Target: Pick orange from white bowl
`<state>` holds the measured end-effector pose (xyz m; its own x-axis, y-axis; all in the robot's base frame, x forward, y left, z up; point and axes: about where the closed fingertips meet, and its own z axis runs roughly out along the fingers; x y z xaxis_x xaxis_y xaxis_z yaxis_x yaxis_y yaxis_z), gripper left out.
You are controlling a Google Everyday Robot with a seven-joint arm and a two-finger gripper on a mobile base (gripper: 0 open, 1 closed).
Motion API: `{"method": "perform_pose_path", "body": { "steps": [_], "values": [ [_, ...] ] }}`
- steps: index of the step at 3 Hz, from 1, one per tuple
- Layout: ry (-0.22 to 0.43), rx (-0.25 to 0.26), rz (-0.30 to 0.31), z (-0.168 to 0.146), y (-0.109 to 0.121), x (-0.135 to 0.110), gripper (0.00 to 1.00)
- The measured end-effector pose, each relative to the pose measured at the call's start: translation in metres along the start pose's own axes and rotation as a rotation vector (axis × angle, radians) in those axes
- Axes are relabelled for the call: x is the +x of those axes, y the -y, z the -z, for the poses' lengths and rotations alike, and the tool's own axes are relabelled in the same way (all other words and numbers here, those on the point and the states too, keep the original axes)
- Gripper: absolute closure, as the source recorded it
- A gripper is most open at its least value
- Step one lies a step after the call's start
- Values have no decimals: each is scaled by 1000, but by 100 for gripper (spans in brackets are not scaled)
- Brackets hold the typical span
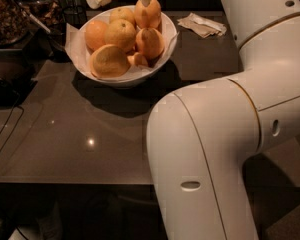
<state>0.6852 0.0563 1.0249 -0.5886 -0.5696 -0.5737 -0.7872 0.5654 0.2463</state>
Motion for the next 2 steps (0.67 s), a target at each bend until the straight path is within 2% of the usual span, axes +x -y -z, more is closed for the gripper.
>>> {"method": "perform_pose_path", "body": {
  "steps": [1, 2],
  "values": [
    [-7, 21, 1, 0, 4, 0, 2],
    [-7, 21, 1, 0, 4, 0, 4]
  ]
}}
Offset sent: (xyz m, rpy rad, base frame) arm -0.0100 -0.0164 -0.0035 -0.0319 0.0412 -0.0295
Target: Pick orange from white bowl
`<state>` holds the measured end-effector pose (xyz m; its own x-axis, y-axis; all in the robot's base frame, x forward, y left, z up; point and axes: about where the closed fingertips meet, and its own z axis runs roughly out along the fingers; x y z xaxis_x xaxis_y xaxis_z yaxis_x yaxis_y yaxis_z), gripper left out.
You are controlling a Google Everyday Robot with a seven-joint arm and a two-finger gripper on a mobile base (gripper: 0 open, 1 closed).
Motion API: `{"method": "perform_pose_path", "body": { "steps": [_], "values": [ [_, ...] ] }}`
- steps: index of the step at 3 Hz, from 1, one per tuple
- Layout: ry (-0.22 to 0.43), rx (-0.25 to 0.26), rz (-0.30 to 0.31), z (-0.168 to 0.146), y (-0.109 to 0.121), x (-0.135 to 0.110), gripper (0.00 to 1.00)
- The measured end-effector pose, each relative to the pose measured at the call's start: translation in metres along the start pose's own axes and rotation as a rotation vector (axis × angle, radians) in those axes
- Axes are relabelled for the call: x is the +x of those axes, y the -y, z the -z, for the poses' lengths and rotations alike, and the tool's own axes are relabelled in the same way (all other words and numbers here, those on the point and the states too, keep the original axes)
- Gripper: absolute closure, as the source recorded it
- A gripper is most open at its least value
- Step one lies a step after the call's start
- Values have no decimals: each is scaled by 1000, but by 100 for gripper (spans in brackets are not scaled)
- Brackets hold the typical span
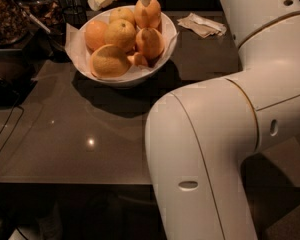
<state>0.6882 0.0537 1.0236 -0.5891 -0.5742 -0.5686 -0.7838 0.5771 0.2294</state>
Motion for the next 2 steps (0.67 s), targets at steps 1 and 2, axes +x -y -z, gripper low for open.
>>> {"method": "perform_pose_path", "body": {
  "steps": [1, 2],
  "values": [
    [6, -11, -39, 1, 1, 4, 8],
    [1, -18, -69, -1, 3, 9, 10]
  ]
}}
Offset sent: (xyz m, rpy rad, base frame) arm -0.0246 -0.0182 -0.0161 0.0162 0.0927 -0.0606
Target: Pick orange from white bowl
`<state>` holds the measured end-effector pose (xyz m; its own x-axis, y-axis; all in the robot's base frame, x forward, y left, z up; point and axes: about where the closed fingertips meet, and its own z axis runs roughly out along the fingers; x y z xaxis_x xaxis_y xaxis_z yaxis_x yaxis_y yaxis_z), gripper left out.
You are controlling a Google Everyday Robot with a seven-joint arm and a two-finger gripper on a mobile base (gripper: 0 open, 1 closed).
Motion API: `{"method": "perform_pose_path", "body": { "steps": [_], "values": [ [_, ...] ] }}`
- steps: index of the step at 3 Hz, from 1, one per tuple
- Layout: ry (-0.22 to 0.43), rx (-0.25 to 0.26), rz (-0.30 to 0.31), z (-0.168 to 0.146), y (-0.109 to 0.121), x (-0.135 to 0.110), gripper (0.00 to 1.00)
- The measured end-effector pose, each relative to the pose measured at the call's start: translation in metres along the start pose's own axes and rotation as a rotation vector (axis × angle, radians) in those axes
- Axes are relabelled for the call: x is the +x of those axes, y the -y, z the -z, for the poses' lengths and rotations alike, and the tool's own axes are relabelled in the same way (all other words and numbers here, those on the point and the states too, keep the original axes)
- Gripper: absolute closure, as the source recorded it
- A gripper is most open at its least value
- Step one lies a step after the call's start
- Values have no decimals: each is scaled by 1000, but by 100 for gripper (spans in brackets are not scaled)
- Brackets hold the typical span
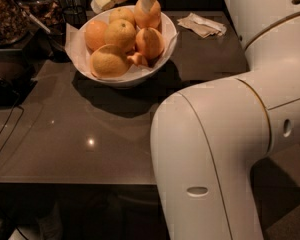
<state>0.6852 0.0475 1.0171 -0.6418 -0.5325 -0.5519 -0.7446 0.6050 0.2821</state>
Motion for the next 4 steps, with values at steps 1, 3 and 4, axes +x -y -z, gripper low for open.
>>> {"method": "perform_pose_path", "body": {
  "steps": [1, 3, 4],
  "values": [
    [-18, 8, -23, -2, 2, 6, 11],
    [-52, 40, -53, -10, 6, 15, 17],
    [-55, 52, -63, -15, 7, 17, 20]
  ]
}}
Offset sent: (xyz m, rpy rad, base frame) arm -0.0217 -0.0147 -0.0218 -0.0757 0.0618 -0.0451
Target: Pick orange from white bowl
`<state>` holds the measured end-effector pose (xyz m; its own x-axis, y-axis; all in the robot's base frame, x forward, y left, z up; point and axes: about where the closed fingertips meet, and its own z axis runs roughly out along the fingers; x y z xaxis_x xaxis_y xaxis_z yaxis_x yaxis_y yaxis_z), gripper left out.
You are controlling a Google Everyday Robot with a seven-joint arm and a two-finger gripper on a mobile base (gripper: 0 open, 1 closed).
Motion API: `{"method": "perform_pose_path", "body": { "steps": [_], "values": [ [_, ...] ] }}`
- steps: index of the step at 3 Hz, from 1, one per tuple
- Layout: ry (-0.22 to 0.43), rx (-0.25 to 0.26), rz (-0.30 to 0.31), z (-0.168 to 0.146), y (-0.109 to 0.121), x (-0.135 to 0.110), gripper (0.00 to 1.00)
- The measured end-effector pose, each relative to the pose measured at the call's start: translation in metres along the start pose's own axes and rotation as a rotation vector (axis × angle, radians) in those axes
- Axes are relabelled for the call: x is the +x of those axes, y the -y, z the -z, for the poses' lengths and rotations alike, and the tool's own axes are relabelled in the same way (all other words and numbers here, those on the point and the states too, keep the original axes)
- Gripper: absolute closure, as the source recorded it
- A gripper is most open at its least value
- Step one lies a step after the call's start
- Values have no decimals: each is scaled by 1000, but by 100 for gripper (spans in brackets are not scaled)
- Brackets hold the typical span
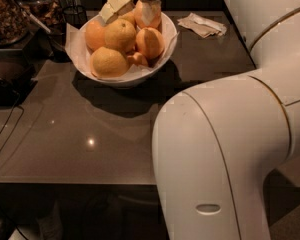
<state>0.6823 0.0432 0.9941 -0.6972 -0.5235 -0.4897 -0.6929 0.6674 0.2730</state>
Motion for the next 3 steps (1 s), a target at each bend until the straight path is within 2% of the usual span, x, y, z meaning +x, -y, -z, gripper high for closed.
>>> {"method": "perform_pose_path", "body": {
  "steps": [3],
  "values": [
    [4, 66, -41, -12, 0, 4, 25]
  ]
}}
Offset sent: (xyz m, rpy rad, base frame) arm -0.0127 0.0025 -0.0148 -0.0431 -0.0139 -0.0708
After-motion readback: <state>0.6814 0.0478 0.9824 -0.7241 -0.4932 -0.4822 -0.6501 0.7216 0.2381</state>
